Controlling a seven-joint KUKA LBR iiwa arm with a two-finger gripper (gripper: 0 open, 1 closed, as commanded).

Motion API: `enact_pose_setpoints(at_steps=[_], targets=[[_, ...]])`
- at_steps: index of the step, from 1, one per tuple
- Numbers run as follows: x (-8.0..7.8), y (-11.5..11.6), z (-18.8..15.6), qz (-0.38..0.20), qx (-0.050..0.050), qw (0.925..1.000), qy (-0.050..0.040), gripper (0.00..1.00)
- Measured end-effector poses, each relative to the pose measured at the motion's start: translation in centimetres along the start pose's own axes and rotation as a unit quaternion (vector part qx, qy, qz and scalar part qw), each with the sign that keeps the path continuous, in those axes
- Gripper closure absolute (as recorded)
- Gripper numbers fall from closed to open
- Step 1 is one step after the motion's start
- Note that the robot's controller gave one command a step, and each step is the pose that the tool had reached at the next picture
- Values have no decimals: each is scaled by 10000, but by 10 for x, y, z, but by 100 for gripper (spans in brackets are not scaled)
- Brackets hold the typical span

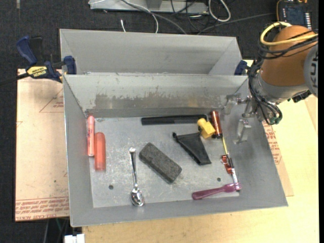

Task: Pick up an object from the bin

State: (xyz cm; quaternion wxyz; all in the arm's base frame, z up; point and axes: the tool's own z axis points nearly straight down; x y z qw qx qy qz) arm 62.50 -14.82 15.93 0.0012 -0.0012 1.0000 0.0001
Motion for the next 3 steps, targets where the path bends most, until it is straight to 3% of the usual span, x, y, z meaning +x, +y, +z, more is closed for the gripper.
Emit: enact_pose_setpoints(at_steps=[1, 2, 3], targets=[[0, 0, 0, 0, 0, 10000, 0, 0], [-3, 5, 56, -842, 11, 9964, -42, 0], [17, 16, -3, 19, -6, 10000, -3, 0]])
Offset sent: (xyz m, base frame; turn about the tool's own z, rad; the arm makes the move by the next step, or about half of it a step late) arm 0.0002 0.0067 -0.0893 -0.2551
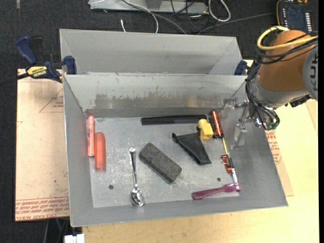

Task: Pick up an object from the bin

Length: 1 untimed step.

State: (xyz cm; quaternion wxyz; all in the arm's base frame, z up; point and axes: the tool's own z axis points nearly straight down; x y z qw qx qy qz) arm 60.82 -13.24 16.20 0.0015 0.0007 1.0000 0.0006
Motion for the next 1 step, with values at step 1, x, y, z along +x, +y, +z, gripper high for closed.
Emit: enact_pose_setpoints(at_steps=[1], targets=[[-6, 8, -16, -204, 19, 9998, -70, 0]])
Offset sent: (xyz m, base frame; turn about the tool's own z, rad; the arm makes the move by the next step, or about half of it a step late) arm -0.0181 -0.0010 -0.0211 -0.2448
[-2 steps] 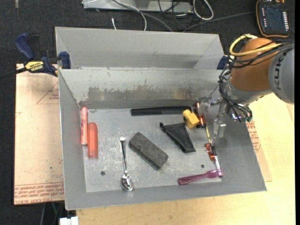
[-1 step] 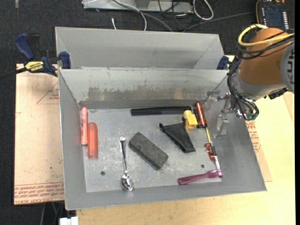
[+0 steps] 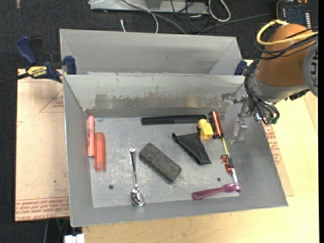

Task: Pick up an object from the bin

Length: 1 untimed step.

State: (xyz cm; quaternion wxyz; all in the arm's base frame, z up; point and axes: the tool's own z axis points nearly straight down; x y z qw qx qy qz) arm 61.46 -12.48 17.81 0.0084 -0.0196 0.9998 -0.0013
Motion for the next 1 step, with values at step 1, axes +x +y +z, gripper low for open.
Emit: enact_pose_setpoints(at_steps=[1], targets=[[25, -7, 38, -1003, -12, 9950, 19, 0]])
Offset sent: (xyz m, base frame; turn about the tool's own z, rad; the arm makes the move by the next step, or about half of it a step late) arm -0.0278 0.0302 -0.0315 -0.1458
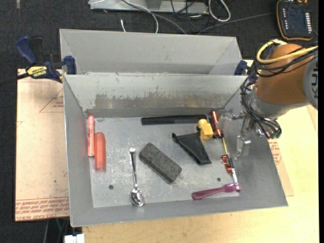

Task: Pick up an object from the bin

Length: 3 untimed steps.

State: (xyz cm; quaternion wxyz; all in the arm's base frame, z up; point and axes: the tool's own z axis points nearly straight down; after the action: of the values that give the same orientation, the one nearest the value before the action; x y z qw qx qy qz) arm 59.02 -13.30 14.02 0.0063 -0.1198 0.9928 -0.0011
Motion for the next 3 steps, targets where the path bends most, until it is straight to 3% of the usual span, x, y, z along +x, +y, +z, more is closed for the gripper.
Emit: enact_pose_setpoints(at_steps=[1, 2, 3], targets=[[-8, 41, -7, 257, -16, 9997, -25, 0], [-22, 89, 65, -290, -14, 9996, 0, 0], [-39, 73, 4, -625, 51, 9980, -122, 0]])
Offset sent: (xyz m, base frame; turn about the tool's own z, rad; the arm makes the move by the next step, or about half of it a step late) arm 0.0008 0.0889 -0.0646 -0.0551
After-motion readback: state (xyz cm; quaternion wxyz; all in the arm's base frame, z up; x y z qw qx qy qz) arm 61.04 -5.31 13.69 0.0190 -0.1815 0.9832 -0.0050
